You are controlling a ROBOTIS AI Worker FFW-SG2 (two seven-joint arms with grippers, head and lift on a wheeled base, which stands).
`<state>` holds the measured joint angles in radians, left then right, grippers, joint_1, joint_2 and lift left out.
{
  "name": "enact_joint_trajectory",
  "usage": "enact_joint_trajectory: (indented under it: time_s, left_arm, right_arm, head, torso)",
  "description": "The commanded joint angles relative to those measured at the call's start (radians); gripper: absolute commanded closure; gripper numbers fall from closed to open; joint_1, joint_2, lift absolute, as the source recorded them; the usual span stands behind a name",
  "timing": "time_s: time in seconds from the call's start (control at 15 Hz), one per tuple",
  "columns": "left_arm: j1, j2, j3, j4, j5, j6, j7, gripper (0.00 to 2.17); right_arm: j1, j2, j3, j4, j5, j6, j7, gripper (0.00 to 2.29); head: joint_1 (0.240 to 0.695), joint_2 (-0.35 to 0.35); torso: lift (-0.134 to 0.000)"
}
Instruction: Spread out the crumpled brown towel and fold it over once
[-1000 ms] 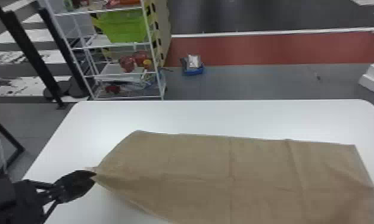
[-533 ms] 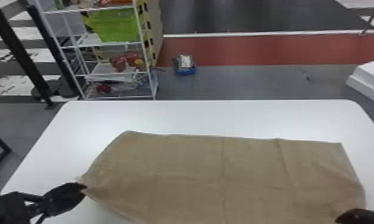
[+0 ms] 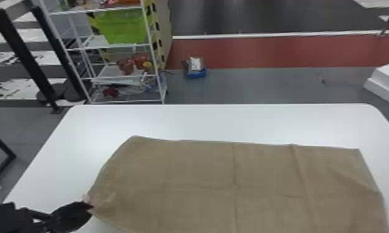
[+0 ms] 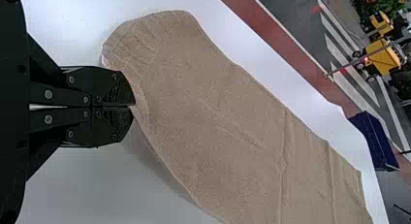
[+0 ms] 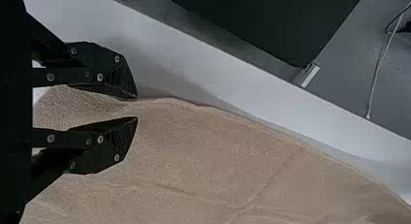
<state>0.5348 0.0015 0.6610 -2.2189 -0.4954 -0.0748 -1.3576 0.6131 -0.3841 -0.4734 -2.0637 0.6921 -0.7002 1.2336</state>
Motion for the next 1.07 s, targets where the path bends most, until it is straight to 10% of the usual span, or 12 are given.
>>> enact_joint_trajectory:
  time_s: [0.0, 1.0]
  left_arm:
    - [-0.004, -0.004, -0.004, 0.004, 0.000, 0.001, 0.000, 2.00]
    - [-0.016, -0.004, -0.011, 0.016, 0.000, -0.006, -0.002, 2.00]
  right_arm:
    - [0.022, -0.004, -0.014, 0.004, 0.006, 0.000, -0.011, 0.86]
    - [0.011, -0.012, -0.051, 0.088, 0.080, 0.037, -0.151, 0.86]
  head:
    - [0.695, 0.098]
    - [0.695, 0.005]
  torso:
    - [-0.123]
    - [-0.123]
